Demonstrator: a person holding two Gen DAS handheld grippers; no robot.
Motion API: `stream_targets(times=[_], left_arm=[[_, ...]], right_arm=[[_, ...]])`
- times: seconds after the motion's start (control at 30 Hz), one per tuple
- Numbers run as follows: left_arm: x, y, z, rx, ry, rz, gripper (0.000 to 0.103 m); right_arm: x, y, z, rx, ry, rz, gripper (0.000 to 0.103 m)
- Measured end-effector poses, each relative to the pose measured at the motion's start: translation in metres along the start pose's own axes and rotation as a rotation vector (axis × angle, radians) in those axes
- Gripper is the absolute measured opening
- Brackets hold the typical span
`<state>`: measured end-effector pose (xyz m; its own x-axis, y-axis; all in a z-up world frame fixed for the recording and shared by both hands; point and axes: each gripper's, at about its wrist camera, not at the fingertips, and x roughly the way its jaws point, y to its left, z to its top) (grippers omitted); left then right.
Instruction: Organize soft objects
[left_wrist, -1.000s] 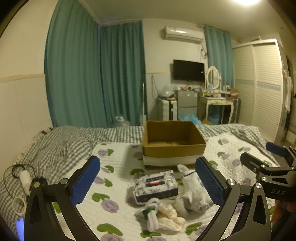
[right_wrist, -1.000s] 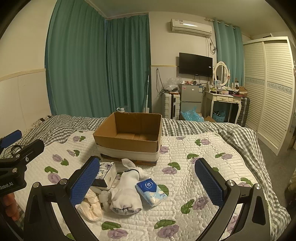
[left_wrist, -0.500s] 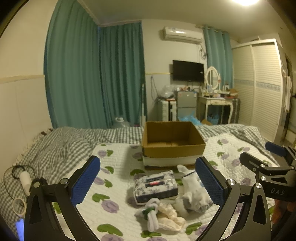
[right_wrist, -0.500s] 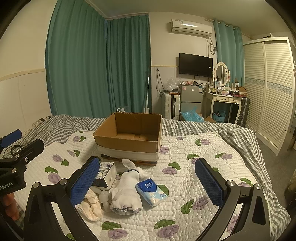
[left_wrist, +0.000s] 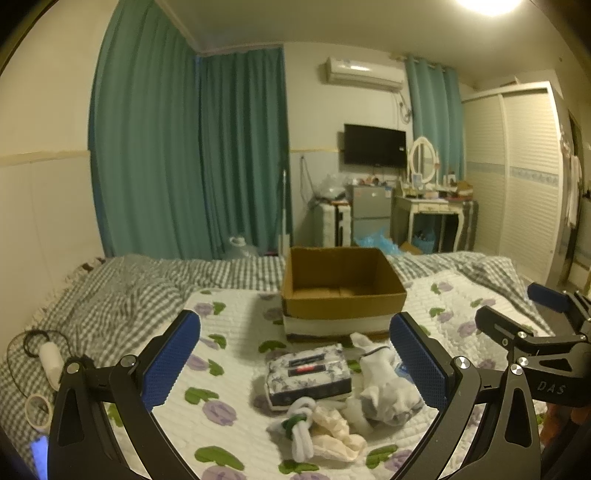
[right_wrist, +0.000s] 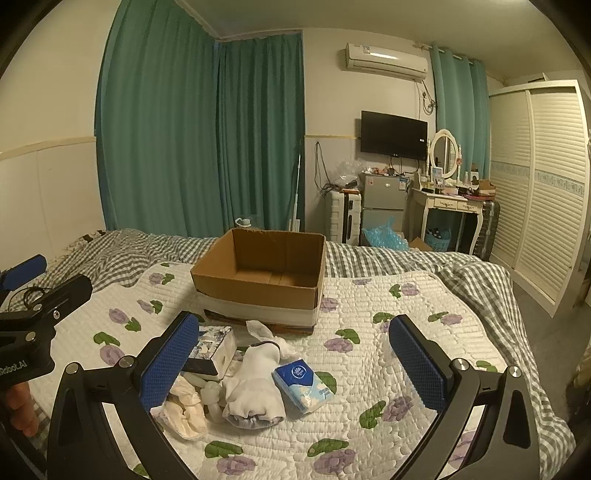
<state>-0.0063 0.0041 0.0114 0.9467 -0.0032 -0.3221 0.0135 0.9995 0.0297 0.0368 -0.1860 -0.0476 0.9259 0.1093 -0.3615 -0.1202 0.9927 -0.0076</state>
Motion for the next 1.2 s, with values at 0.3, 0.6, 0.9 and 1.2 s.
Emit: stream_targets(times=[0.3,0.6,0.9,1.2], left_arm=[[-0.004,0.001,0.006,-0.008,-0.010,0.014,0.103],[0.045,0.007,-0.040,-0.043,0.192,0.030,0.103],[0.079,0.007,-0.083,-0.022,0.366,0.064,0.103],[0.102,0.008,-0.110,-0.020,0.503,0.073,0.087]], right_arm=[[-0.004,0.003,0.004,-0.017,0.012,0.004,0.103],[0.049,0.008,-0.035,-0.043,0.209,0.050,0.102],[0.110,0.040,-0.080,-0.120,0.398,0.144,0.088],[0.141,0.040,-0.101,-0.112,0.491,0.167,0.056]])
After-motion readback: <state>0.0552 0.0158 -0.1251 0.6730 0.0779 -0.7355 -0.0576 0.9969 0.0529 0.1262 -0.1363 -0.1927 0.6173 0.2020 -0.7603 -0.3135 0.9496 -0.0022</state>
